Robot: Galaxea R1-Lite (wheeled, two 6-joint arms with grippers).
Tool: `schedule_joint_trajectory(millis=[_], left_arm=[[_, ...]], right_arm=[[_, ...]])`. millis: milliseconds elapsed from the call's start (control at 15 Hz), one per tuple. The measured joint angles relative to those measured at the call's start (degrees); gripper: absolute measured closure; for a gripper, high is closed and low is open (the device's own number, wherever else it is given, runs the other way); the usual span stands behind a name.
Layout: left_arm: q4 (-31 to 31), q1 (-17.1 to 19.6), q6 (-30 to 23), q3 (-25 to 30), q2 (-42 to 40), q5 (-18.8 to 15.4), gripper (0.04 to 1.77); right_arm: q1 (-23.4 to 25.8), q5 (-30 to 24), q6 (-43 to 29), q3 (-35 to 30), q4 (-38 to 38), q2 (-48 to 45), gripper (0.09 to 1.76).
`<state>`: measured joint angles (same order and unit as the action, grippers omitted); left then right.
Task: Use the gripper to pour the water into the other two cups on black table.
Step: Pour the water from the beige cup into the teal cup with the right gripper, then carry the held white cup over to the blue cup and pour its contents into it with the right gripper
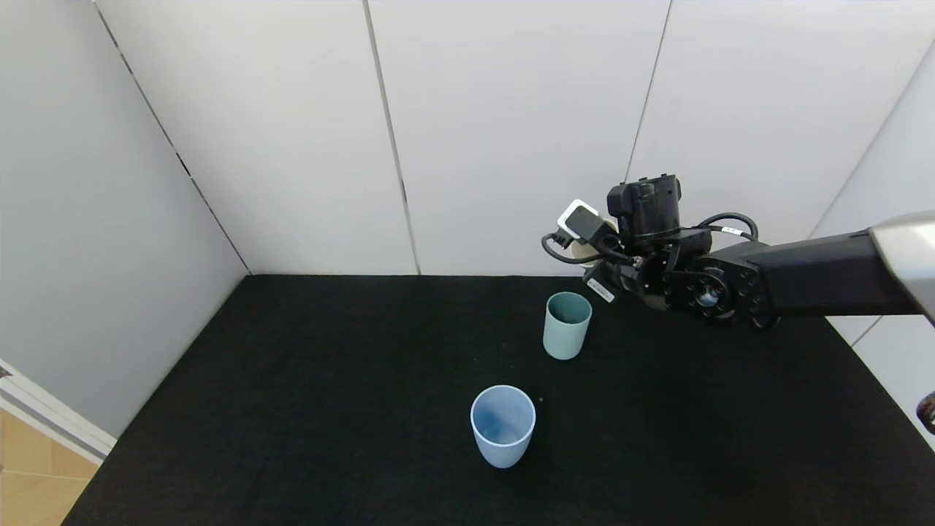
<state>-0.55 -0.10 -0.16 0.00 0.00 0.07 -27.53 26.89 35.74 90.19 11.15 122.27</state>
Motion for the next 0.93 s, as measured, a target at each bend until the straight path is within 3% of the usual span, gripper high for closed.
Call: schedule_joint_trajectory(millis=[600, 933], left_arm=[[0.0, 0.0, 0.0, 0.0, 0.0, 0.0, 0.09], [0.0, 0.1, 0.0, 0.0, 0.0, 0.0, 0.09]], right_arm=[[0.6, -8.8, -18.1, -6.6, 0.5, -10.5, 0.57], [1.3, -9.0, -20.5, -7.6, 0.2, -13.6, 0.57]])
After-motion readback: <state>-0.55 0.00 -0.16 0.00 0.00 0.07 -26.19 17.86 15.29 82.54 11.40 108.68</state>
